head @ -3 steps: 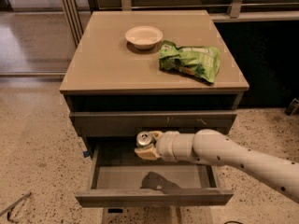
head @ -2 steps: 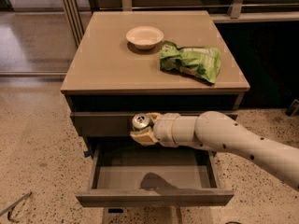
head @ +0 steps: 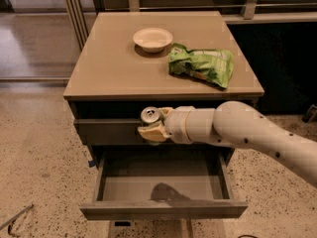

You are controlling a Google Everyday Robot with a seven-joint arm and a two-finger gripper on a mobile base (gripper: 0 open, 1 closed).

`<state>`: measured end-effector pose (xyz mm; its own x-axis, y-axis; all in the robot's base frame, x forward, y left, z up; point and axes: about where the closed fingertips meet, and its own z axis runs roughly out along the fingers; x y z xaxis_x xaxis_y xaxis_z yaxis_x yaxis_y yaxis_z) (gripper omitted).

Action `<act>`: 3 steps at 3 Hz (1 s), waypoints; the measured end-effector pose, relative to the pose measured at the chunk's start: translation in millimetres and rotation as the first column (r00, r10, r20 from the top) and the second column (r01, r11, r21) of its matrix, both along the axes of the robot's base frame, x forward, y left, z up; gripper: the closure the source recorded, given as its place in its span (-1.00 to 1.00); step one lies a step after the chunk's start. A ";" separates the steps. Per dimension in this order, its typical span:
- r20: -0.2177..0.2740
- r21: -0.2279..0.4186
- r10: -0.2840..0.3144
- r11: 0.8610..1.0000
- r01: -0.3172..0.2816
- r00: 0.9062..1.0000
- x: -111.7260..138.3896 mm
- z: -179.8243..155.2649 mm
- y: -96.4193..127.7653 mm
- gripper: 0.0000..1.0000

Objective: Pick green can from middle drawer and place on counter

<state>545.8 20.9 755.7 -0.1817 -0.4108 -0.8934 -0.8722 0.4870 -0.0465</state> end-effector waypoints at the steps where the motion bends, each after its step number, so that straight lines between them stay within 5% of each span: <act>1: 0.002 0.048 0.002 0.999 -0.002 1.000 11.1 93.0 -9.6 1.00; 3: -0.009 0.048 -0.005 0.999 0.005 1.000 16.9 124.6 -6.6 1.00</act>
Offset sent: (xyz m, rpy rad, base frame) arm 0.0075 -0.0071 0.0694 0.0375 0.0062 -0.0034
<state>562.7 14.4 880.3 -0.1920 -0.3669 -0.9103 -0.8699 0.4930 -0.0153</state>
